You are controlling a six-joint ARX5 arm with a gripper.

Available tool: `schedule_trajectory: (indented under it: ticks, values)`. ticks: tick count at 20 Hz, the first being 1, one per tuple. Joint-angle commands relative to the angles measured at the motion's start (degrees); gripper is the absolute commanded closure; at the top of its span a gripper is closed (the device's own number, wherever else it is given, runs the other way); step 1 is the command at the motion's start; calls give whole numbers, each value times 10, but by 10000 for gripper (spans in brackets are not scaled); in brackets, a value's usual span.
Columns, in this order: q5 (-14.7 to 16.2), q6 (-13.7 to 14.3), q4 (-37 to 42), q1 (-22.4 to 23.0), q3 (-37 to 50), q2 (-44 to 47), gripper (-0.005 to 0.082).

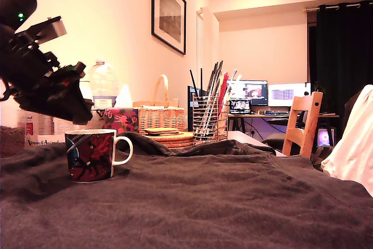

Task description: Pick up the coffee capsules on the table and drop them inside the coffee cup

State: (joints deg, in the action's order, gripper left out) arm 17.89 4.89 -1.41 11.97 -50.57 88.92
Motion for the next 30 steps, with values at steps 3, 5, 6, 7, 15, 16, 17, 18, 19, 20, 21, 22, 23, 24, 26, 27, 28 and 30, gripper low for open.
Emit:
schedule_trajectory:
  ticks: [3, 5, 6, 7, 15, 16, 17, 18, 19, 20, 21, 22, 23, 24, 26, 27, 28, 30]
  values:
    - [0, -2, -49, 0, -50, 28, 539]
    - [0, -2, -79, 0, -74, 39, 539]
    - [0, -2, -93, 0, -85, 47, 539]
    - [0, -3, -108, 0, -94, 52, 539]
    - [0, -4, -160, 0, -119, 63, 536]
    - [0, -4, -163, 0, -119, 63, 531]
    - [0, -4, -167, 0, -119, 63, 526]
    - [0, -4, -170, 0, -119, 63, 487]
    - [0, -4, -172, 0, -119, 63, 417]
    - [0, -4, -175, 0, -119, 63, 339]
    - [0, -4, -177, 0, -119, 63, 270]
    - [0, -4, -179, 0, -119, 63, 236]
    - [0, -4, -180, 0, -119, 63, 233]
    - [0, -4, -181, 0, -119, 63, 233]
    - [1, -4, -183, 0, -119, 63, 235]
    - [1, -4, -185, 0, -120, 63, 239]
    - [1, -4, -191, 1, -122, 63, 252]
    - [10, -4, -206, 2, -129, 62, 349]
